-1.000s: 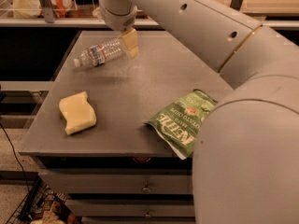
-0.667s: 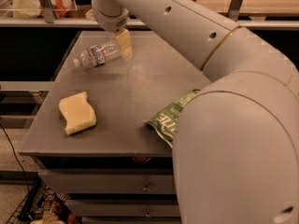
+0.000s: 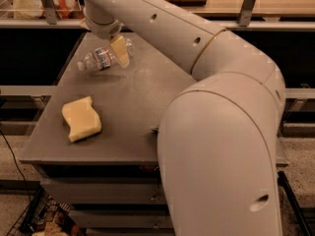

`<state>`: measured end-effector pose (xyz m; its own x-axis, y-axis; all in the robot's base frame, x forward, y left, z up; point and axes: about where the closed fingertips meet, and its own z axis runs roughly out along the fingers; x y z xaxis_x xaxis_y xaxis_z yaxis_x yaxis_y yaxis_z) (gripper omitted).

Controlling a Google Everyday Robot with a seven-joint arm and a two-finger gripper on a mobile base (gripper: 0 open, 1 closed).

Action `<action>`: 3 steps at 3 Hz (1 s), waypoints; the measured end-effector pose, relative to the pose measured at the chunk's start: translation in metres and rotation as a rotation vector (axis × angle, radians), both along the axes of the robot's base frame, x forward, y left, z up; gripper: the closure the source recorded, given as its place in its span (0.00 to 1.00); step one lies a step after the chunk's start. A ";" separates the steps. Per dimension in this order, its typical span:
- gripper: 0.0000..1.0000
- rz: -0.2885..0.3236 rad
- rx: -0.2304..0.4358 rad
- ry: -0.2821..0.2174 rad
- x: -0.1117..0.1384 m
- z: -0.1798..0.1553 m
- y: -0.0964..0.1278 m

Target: Pick water bottle

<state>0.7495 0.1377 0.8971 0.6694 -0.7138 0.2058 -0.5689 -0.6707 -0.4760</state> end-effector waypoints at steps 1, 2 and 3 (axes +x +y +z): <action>0.00 0.009 -0.031 0.010 0.001 -0.013 0.010; 0.00 0.010 -0.052 0.023 0.003 -0.023 0.015; 0.00 0.019 -0.067 0.041 0.003 -0.031 0.018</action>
Offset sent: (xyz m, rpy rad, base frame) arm 0.0041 0.0190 -0.0284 -0.0730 0.0320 0.0086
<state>0.7529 0.1561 0.8661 0.6915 -0.6867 0.2243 -0.5741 -0.7109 -0.4064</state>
